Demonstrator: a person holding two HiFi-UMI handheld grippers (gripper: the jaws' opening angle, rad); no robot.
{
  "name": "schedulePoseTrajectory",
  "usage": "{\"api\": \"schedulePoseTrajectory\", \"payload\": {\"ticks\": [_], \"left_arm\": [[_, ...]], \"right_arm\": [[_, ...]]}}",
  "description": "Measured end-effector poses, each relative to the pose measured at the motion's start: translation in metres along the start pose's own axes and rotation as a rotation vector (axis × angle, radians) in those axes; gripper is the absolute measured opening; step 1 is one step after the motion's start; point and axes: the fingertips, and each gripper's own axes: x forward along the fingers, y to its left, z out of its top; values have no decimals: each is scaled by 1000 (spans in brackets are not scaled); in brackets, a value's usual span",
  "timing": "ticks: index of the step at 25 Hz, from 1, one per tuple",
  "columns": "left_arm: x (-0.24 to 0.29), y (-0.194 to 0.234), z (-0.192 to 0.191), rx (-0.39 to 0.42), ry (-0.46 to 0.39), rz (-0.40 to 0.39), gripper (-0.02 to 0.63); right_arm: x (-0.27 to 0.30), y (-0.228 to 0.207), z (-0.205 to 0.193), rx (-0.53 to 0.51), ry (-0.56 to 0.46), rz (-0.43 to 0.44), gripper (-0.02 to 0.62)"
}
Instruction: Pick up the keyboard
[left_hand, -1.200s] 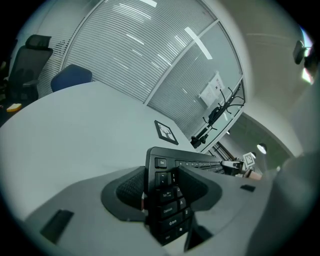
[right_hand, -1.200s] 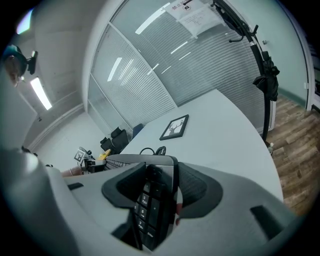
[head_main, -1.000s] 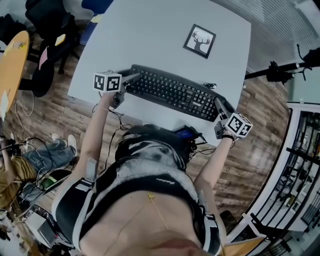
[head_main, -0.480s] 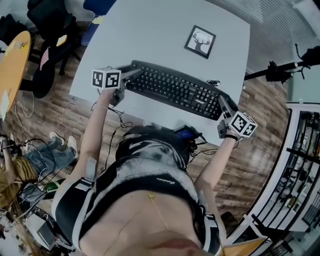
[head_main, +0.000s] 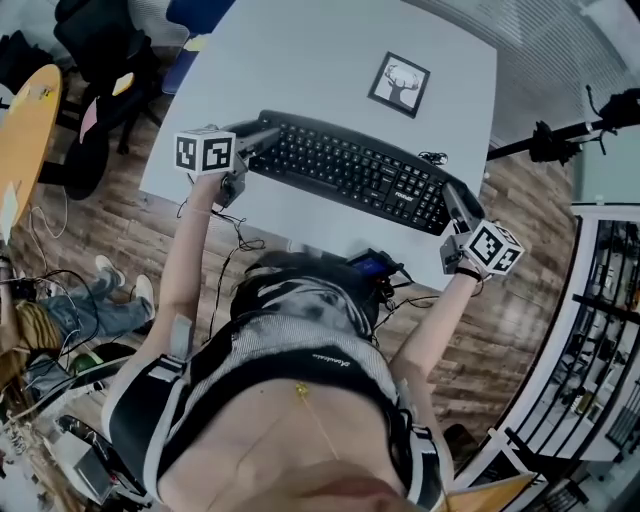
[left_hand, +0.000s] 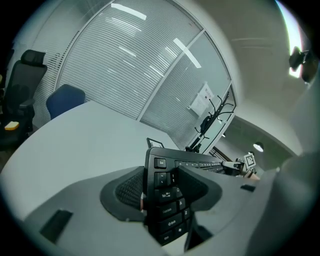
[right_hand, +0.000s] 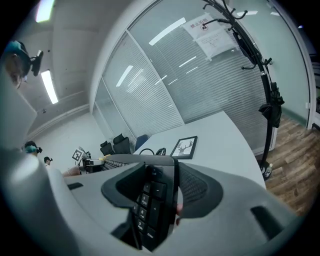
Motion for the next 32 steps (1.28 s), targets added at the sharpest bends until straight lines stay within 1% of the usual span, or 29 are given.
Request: {"api": "schedulePoseTrajectory", "payload": {"ticks": [3, 8, 11, 15, 17, 20, 23, 28, 32], "left_arm": [[-6, -1, 11, 16, -17, 1, 195], [-18, 1, 21, 42, -44, 49, 195], [-21, -3, 24, 38, -57, 34, 195], [-20, -8, 20, 8, -47, -11, 195], [-20, -9, 20, 3, -48, -17, 195], [-21, -9, 20, 7, -50, -10, 195], [-25, -9, 26, 41, -69, 23, 195], [-26, -16, 26, 43, -65, 10, 195], [-30, -19, 31, 63, -79, 22, 195]], "right_arm": [[3, 6, 9, -7, 3, 5, 204], [1, 16, 15, -13, -7, 19, 206], [-1, 21, 18, -17, -14, 19, 206], [-1, 25, 24, -27, -25, 15, 207], [-1, 26, 26, -35, -25, 11, 208], [-4, 26, 24, -37, -27, 6, 209], [-9, 26, 21, -33, -31, 0, 209], [-15, 27, 20, -29, -40, -4, 209], [-19, 29, 22, -32, -54, -1, 209]]}}
